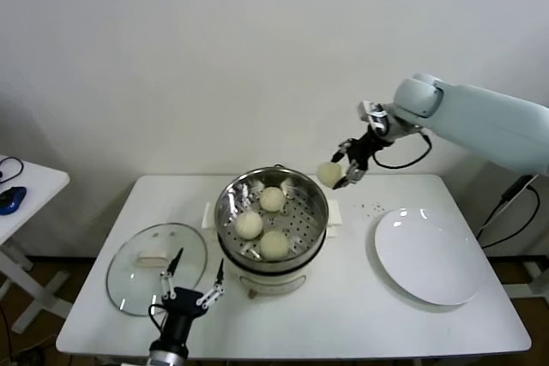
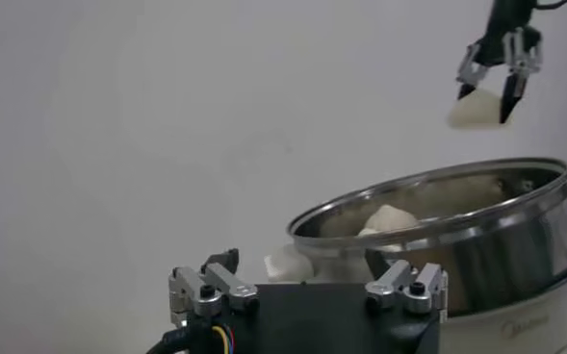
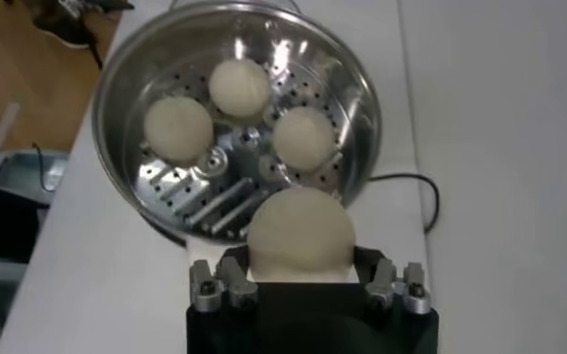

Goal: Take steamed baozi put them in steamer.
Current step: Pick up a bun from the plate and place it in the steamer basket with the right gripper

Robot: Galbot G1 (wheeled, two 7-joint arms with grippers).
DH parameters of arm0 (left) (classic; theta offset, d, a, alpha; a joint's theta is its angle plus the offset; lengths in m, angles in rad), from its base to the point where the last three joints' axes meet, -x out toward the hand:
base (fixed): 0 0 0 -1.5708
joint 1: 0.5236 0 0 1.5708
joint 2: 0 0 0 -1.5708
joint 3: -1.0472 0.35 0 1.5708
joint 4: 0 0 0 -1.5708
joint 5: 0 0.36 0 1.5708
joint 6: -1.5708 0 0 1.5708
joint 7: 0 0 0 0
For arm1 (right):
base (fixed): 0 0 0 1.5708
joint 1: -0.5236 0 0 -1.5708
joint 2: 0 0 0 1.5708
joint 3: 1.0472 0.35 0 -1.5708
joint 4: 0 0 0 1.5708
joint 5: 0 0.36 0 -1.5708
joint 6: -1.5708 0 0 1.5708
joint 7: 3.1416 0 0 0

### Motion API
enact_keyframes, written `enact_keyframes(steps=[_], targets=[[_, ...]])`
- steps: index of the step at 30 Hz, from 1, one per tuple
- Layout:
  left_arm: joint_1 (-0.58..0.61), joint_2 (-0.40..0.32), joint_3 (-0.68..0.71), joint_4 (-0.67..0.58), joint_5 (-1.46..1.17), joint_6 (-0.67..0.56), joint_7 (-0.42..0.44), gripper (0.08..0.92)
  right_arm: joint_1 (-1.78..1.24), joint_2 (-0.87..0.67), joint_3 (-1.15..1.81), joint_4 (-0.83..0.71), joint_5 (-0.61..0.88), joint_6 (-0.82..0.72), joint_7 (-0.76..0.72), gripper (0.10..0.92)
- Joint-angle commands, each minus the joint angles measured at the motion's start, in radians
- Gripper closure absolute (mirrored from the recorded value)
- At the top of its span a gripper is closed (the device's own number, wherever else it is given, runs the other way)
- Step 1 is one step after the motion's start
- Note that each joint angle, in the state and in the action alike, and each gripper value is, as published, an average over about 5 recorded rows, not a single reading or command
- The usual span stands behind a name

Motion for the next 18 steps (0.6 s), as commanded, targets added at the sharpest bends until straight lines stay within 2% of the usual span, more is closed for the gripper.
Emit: enact_keyframes(steps=[1,18], targets=[[-0.003,0.0,0.013,-0.007,0.006,0.003,-0.001,0.177,0.074,0.169,-0.157,0.048,0.175,-0.04,0.034,0.33],[-0.023,0.012,-0.011,0.007,-0.01,0.012,0.002,0.177,-0.065,0.291,-0.174,-0.14,0.052,-0.016,0.008,0.33]])
